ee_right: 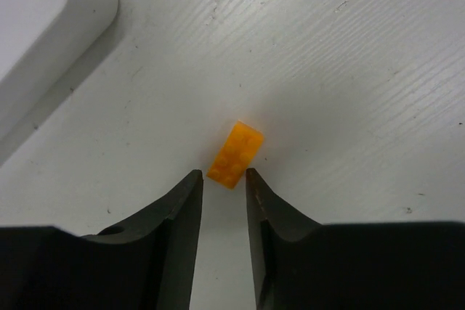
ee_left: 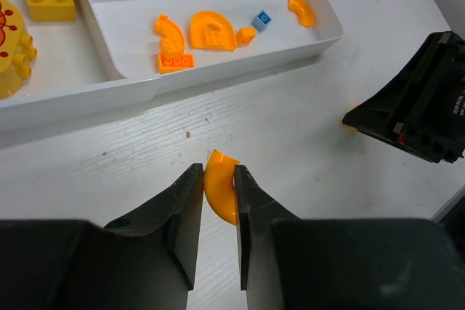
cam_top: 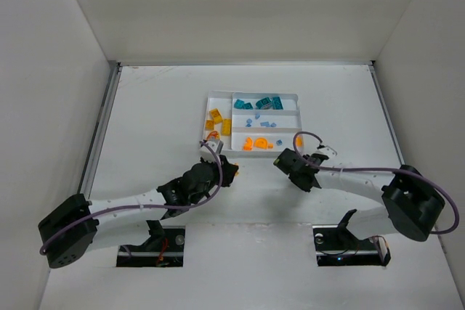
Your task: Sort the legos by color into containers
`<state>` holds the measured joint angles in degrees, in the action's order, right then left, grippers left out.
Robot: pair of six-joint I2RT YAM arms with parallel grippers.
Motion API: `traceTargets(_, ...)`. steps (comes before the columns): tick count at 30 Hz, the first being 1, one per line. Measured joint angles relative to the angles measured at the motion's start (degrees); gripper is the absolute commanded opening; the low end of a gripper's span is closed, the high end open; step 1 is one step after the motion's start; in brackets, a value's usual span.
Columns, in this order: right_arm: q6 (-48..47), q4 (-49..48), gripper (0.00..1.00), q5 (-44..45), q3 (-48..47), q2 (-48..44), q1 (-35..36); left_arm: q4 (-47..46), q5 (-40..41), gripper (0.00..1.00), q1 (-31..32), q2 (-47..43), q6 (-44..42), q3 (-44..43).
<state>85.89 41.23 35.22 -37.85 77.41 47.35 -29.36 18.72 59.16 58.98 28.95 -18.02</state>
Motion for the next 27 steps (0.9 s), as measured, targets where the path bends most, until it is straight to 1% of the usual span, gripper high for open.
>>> traceTargets(4,0.92,0.22,0.28,0.85,-1.42,1.62,2.19,0.28,-2.21,0.12,-1.84,-1.42,1.11,0.81)
traceTargets(8,0.72,-1.55,0.25,1.25,-2.38,4.28,8.35,0.31,-3.15,0.12,-2.78,-2.86,1.6,0.94)
traceTargets(10,0.42,-1.77,0.26,1.9,-3.48,5.7,10.86,0.33,-3.34,0.12,-3.08,-2.84,1.64,0.96)
traceTargets(12,-0.15,-1.97,0.31,2.19,-4.55,6.69,13.29,0.31,-3.37,0.12,-3.43,-2.58,1.64,0.96)
traceTargets(14,0.39,-1.57,0.44,2.67,-4.98,6.54,15.08,0.33,-3.32,0.12,-3.58,-2.05,1.62,0.94)
traceTargets(15,1.18,-0.92,0.47,2.93,-4.98,6.12,15.45,0.39,-3.3,0.12,-3.76,-1.68,1.62,0.9)
traceTargets(18,4.17,2.99,0.57,4.15,-4.48,3.15,13.88,0.98,-3.28,0.12,-3.78,-0.2,1.62,-0.2)
traceTargets(19,5.09,4.42,0.57,4.72,-4.31,1.62,12.81,1.03,-3.26,0.12,-3.72,0.35,1.62,-0.87)
traceTargets(23,8.28,8.11,0.55,7.13,-4.28,-3.3,8.41,0.24,-3.28,0.12,-2.8,1.38,1.62,-2.78)
traceTargets(25,10.95,8.96,0.53,7.98,-4.28,-3.28,7.39,0.04,-3.3,0.12,-2.16,1.14,1.62,-2.8)
traceTargets(27,14.53,9.92,0.52,8.33,-4.31,-1.68,6.95,0.13,-3.34,0.12,-1.73,0.44,1.64,-2.78)
